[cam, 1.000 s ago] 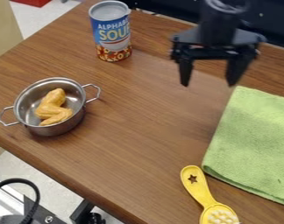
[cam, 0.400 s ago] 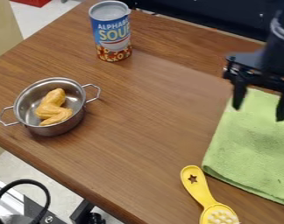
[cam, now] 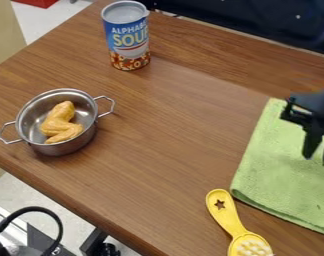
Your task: Put the green cloth to the center of the table
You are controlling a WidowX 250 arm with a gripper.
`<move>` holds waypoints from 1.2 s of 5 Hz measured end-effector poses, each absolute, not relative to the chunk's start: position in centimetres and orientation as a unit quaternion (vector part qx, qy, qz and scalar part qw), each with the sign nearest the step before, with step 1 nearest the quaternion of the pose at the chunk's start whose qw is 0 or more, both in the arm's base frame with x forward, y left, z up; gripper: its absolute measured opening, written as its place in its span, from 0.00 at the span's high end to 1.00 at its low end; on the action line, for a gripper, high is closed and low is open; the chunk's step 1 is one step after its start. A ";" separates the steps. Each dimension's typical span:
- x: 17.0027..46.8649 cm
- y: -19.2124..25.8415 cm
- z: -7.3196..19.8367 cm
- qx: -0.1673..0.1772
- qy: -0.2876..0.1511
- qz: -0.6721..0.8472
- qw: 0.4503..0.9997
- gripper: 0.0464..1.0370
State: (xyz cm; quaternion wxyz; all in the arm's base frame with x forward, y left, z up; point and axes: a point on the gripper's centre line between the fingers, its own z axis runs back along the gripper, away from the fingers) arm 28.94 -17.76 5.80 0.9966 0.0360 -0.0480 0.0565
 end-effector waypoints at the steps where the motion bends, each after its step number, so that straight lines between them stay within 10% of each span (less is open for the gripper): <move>1: 29.0 -18.0 5.1 0.028 -0.050 0.056 0.997 0.99; 6: 29.9 -16.5 3.8 0.013 -0.046 0.029 0.998 0.99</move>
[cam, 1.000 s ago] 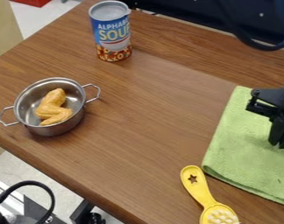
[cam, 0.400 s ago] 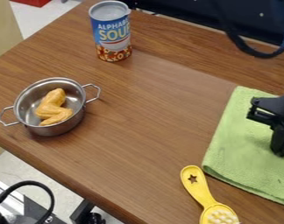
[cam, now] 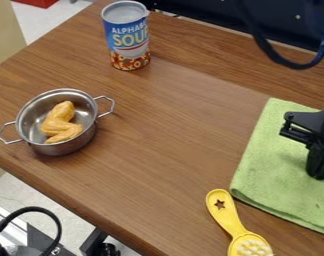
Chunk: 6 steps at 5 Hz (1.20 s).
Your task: Put the green cloth to the center of the table
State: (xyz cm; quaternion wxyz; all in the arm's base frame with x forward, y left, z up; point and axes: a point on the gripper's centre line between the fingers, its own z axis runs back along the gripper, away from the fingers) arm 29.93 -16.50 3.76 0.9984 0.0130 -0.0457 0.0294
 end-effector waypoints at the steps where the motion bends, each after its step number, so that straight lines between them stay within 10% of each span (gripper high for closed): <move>1: 30.1 -15.5 3.6 0.022 -0.052 0.022 0.998 0.99; 6: 31.0 -8.5 3.6 0.081 -0.081 -0.011 0.993 0.99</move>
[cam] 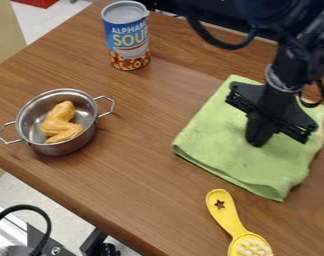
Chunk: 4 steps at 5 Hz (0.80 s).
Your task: Put the green cloth to the center of the table
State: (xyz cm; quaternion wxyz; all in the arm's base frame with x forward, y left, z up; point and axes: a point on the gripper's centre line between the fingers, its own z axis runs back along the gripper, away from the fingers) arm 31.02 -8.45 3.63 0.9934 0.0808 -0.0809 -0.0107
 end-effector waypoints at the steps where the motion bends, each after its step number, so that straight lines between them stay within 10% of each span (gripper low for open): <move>1: 31.3 -6.6 3.6 0.084 -0.078 0.002 0.993 0.99; 4: 31.4 -2.0 3.6 0.100 -0.067 0.003 0.993 0.99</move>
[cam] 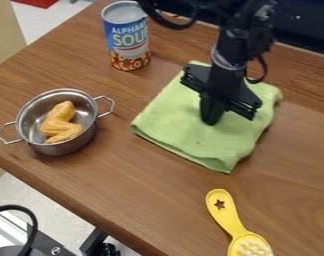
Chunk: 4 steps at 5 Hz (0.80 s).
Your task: Put the green cloth to the center of the table
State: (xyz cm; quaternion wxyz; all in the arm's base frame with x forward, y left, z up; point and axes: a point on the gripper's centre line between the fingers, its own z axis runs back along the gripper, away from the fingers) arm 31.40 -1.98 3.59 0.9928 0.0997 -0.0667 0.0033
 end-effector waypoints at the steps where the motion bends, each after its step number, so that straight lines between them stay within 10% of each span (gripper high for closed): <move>1: 31.2 -0.6 3.6 0.097 -0.053 -0.007 0.994 0.99; 4: 31.0 0.5 4.0 0.084 -0.039 0.004 0.996 0.99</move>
